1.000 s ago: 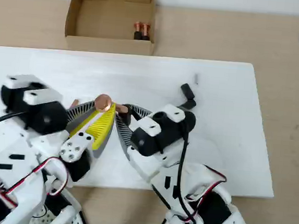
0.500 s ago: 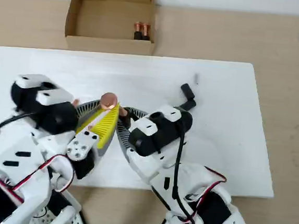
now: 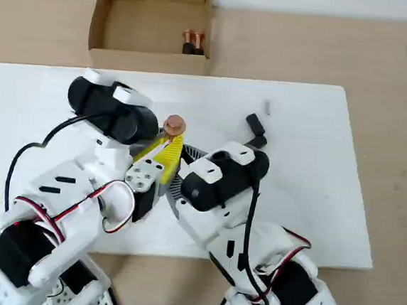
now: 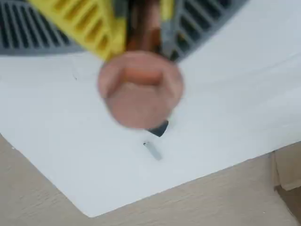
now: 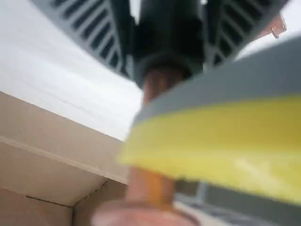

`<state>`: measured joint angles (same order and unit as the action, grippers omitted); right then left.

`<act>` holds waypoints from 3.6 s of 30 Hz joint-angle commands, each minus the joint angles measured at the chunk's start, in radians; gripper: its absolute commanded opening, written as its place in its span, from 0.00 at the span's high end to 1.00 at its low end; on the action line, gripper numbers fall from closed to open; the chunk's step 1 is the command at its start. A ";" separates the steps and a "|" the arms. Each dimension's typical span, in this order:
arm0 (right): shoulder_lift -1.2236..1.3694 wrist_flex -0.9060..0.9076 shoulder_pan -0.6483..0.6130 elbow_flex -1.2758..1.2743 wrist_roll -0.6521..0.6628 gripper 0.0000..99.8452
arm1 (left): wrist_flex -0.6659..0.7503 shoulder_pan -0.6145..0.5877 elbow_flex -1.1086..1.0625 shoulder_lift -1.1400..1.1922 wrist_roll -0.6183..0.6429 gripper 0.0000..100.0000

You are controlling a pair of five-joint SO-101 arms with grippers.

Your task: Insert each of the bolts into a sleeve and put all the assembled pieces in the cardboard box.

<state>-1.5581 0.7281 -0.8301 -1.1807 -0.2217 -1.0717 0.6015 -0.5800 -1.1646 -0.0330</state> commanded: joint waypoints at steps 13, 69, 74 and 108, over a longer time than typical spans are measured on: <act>-0.010 -0.003 -0.019 0.005 0.005 0.99 | -0.109 -0.101 0.193 0.028 0.098 0.83; 1.850 -0.124 0.430 1.736 0.049 0.99 | -0.574 -0.557 0.072 -0.206 -0.017 0.84; 2.236 -0.126 0.461 2.111 0.048 0.99 | -0.551 -0.559 0.037 -0.257 -0.015 0.84; 2.993 -0.267 0.375 2.692 0.055 0.99 | -0.516 -0.555 -0.009 -0.266 -0.015 0.88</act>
<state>1.4538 0.4964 -0.4434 1.5014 -0.1772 -1.6088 0.0537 -0.5984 -1.4285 -0.0391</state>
